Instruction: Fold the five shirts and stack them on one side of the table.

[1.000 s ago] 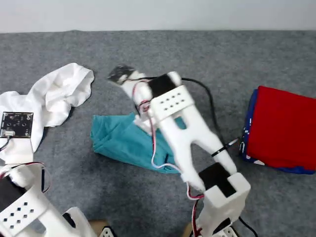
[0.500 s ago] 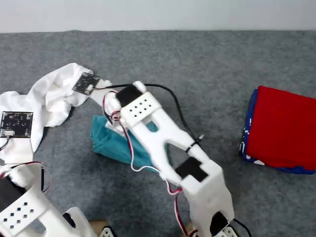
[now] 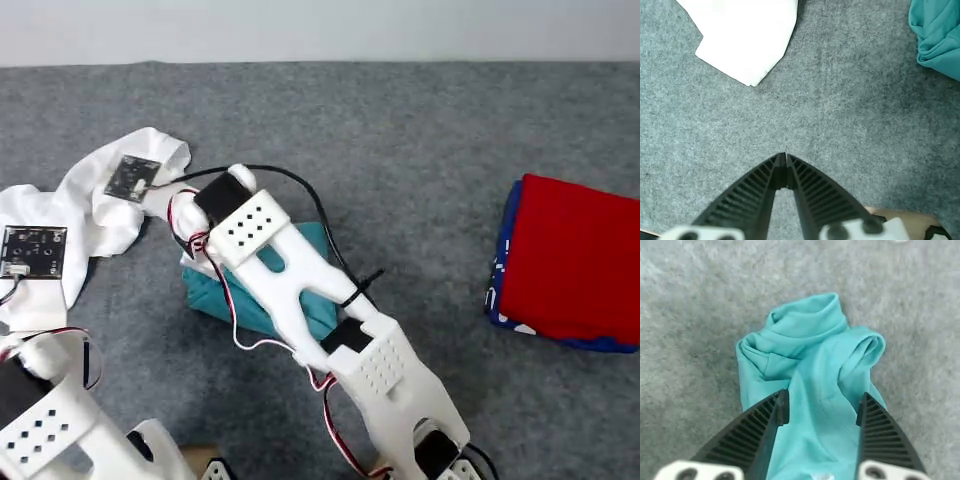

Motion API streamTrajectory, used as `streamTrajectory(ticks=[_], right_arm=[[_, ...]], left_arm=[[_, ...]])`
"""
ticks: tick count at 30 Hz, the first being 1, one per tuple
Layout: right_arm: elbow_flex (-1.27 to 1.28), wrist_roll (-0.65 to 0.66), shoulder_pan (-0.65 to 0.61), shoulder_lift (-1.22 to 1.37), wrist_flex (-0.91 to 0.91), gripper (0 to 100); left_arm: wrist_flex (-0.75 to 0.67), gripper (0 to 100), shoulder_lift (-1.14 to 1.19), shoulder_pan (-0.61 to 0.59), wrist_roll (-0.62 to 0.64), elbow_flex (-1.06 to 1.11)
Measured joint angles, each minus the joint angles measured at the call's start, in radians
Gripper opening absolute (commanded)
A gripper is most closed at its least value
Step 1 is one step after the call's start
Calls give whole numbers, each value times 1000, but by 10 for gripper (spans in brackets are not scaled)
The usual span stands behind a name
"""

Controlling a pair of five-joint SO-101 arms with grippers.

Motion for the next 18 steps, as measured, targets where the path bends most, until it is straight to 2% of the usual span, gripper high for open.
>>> streamTrajectory(ticks=[2, 6, 10, 13, 18], right_arm=[[-54, 0, 6, 0, 44, 195], [-95, 0, 91, 0, 75, 6], [-89, 0, 199, 0, 77, 99], [-18, -29, 230, 0, 77, 188], [100, -169, 226, -9, 77, 198]], left_arm=[[0, 6, 0, 0, 0, 0], [0, 6, 0, 0, 0, 0], [0, 6, 0, 0, 0, 0], [0, 6, 0, 0, 0, 0], [0, 6, 0, 0, 0, 2]])
